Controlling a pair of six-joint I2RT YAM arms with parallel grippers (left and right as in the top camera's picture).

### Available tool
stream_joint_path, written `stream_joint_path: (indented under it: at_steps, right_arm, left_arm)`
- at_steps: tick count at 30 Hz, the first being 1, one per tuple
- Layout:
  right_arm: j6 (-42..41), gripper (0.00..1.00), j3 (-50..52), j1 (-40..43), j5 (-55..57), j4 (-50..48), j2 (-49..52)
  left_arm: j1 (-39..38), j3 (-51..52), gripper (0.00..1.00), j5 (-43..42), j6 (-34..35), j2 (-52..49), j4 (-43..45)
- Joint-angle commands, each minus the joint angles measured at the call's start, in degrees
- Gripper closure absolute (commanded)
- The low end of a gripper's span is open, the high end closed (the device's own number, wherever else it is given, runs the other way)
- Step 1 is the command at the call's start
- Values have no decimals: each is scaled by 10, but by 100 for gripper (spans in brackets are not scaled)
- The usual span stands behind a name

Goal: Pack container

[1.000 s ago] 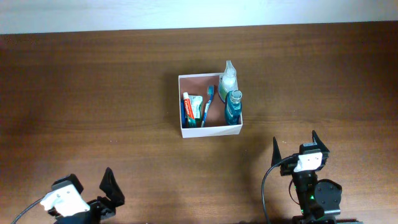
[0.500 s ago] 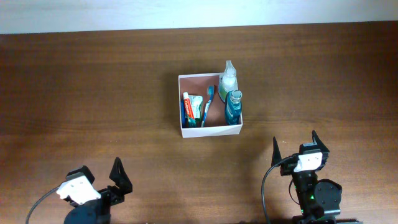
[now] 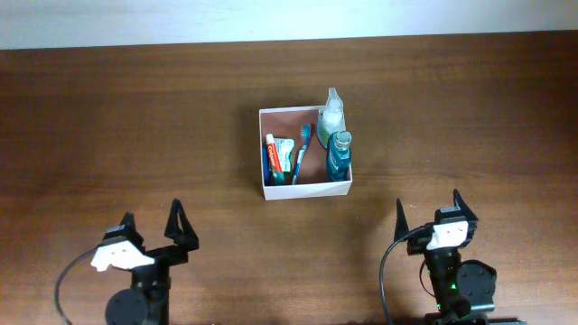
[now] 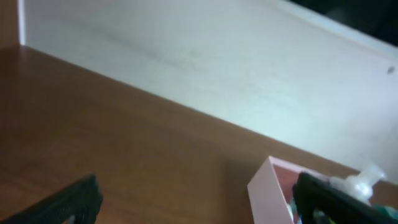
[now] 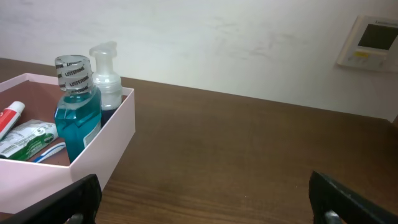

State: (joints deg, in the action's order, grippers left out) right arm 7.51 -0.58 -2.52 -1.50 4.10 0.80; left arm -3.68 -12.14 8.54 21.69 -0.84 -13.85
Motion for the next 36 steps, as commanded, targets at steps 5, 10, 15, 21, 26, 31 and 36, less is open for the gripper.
stream_joint_path:
  at_steps: [5,10,15,21,26,31,36]
  right_arm:
    - [-5,2,3,-5,5,2,-6]
    - [-5,2,3,-5,5,2,-6]
    - [-5,2,3,-5,5,2,-6]
    - [-5,2,3,-5,5,2,-6]
    - [-5,2,3,-5,5,2,-6]
    - [-5,2,3,-5,5,2,-6]
    - [-5,2,3,-5,5,2,-6]
  left_arm:
    - [1,63,1,-35,-30,5,99]
    - [1,64,1,-66,-137,5,121]
    - [1,65,1,-94,-224,5,114]
    - [1,69,1,-95,-253,5,108]
    - [1,98,1,-98,-252,5,106]
    - [1,103,1,-93,-253,5,99]
    - [1,113,1,-82,-252,5,86]
